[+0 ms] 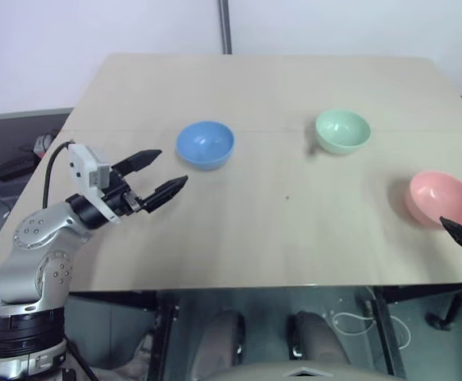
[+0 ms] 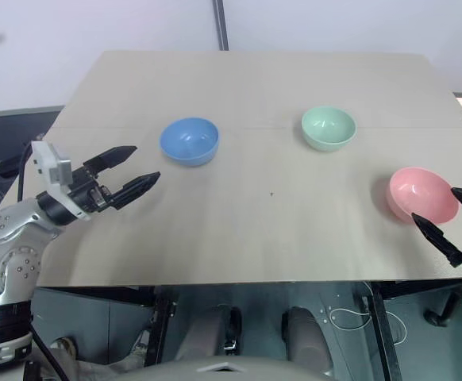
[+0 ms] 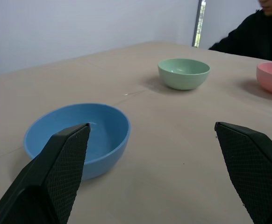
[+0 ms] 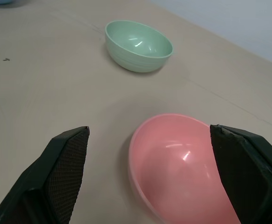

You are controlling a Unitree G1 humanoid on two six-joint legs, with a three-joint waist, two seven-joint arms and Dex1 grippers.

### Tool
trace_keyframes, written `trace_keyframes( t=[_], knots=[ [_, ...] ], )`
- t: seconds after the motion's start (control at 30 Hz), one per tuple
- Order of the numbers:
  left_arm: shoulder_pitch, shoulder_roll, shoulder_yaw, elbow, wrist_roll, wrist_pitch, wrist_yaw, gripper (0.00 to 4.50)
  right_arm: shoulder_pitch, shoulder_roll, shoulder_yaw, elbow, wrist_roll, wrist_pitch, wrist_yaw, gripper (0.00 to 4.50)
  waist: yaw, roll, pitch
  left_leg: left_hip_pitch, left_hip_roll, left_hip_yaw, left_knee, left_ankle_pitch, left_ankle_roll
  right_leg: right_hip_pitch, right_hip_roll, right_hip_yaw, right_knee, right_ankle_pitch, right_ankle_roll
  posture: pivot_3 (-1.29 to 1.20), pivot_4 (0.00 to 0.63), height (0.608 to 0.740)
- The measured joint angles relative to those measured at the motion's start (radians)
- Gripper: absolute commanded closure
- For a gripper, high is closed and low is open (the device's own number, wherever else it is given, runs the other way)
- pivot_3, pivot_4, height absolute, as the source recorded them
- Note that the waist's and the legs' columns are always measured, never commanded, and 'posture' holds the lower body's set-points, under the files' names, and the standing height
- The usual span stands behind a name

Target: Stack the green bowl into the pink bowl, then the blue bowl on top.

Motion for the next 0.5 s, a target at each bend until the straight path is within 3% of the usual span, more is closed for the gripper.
trace_keyframes(
  t=[0.27,0.5],
  knots=[
    [-0.024,0.002,-0.003,-0.022,-0.021,0.020,-0.028,0.00,-0.147,0.000,0.098,-0.062,-0.022,0.107,-0.119,0.03,-0.004,0.000,0.000,0.000,0.000,0.000,-0.001,0.000,0.000,-0.001,0.000,0.000,0.000,0.000,0.000,0.00,0.150,0.740],
    [-0.024,-0.020,-0.033,-0.057,-0.048,0.021,-0.068,0.00,-0.253,-0.022,0.271,-0.067,-0.252,0.233,-0.304,0.03,0.001,0.000,0.000,-0.001,-0.001,0.000,-0.001,0.000,0.000,-0.001,-0.001,0.000,0.000,0.000,0.000,0.00,0.150,0.740]
  ],
)
